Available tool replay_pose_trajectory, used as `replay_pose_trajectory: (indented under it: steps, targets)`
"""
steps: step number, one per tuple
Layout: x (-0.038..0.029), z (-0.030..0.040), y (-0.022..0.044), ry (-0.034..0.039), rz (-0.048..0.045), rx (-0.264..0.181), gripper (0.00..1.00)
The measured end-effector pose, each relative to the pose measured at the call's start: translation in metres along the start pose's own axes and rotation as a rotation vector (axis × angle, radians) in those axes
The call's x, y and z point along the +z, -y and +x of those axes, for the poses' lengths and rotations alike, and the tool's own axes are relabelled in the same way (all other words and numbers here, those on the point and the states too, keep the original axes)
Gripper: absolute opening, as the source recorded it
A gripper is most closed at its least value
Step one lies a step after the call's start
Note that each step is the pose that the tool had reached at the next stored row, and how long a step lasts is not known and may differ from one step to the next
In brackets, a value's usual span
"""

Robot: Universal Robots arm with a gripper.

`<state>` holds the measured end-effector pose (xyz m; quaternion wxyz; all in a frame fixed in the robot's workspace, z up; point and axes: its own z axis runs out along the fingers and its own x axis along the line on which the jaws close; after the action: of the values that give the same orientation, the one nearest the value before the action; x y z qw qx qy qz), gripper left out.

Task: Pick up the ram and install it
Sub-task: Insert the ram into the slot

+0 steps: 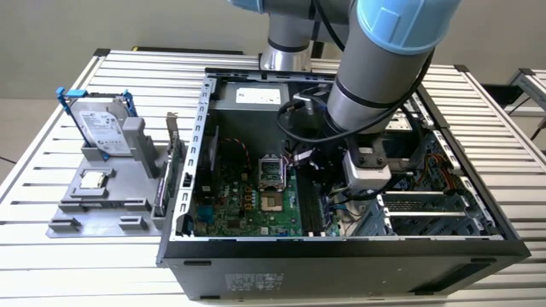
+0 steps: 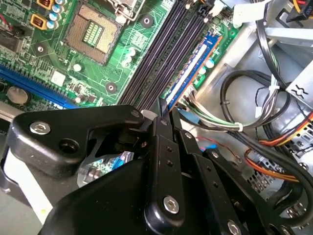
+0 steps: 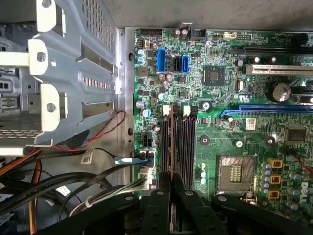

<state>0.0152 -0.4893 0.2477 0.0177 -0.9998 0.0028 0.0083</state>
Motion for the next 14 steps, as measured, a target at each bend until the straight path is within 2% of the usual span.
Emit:
replay_pose_trajectory:
  steps: [8,14]
  targets:
    - [0.0102,0.0001,0.0022,0.0,-0.0001,0.0,0.0]
    - [0.0116,0.0001,0.0025,0.0003,-0.0001,0.0,0.0]
